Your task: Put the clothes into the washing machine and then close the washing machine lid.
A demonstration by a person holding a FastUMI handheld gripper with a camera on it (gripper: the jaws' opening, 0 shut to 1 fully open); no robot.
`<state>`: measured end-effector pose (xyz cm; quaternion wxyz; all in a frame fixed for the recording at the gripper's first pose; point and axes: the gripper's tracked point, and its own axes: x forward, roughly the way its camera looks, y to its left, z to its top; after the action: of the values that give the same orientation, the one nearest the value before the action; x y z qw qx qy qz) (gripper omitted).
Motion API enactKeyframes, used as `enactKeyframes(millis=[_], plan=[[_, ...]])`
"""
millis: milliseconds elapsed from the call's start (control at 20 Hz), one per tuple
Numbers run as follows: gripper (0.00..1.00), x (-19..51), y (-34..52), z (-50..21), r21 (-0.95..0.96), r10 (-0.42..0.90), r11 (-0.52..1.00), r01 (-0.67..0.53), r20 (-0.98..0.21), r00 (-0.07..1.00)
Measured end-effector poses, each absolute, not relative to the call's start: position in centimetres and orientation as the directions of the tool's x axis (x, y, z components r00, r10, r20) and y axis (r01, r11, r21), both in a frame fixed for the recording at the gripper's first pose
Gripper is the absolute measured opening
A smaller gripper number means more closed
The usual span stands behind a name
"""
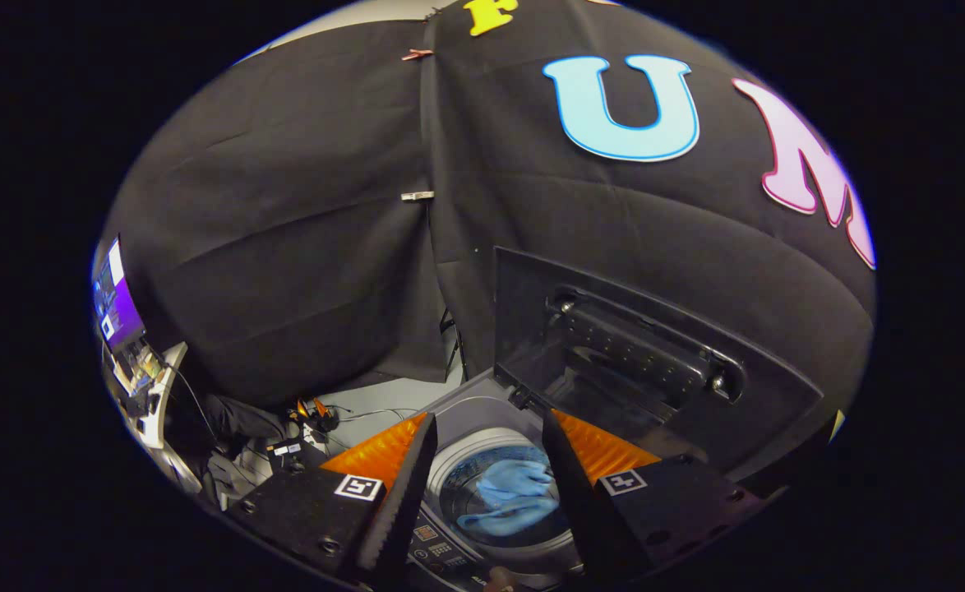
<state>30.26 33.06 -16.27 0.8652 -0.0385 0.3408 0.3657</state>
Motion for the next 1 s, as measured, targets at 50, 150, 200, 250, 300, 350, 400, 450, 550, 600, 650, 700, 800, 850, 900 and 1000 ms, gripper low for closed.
enactKeyframes(millis=[50,150,200,250,300,350,400,450,550,600,650,700,800,850,900,1000], plan=[[0.8,30.4,33.2,-15.5,0.172,0.617,0.723,-0.669,-0.597,0.513],[0.86,30.7,33.2,-15.7,0.18,0.624,0.725,-0.664,-0.58,0.524],[0.91,31.2,32.8,-15.9,0.177,0.61,0.74,-0.649,-0.582,0.538],[0.92,32.0,32.5,-15.6,0.178,0.599,0.756,-0.63,-0.575,0.557],[0.92,32.4,32.4,-15.0,0.184,0.596,0.767,-0.614,-0.56,0.576],[0.91,33.1,32.3,-14.2,0.195,0.595,0.778,-0.598,-0.535,0.6],[0.91,33.9,32.0,-13.6,0.203,0.59,0.79,-0.578,-0.508,0.627],[0.9,34.7,31.7,-12.9,0.209,0.581,0.803,-0.558,-0.482,0.656],[0.94,36.0,30.8,-12.1,0.194,0.55,0.83,-0.523,-0.448,0.705],[0.97,36.7,29.9,-11.5,0.18,0.53,0.843,-0.507,-0.432,0.729],[0.97,37.4,29.5,-11.3,0.171,0.51,0.856,-0.487,-0.422,0.749],[0.98,38.0,29.0,-11.3,0.16,0.489,0.87,-0.467,-0.415,0.768],[0.98,39.5,27.7,-11.3,0.141,0.436,0.898,-0.416,-0.404,0.804],[0.98,40.3,26.9,-11.1,0.132,0.407,0.912,-0.388,-0.397,0.823],[0.99,41.2,26.2,-11.2,0.126,0.375,0.927,-0.355,-0.389,0.841],[0.99,42.7,24.6,-11.2,0.126,0.312,0.95,-0.286,-0.382,0.87]])
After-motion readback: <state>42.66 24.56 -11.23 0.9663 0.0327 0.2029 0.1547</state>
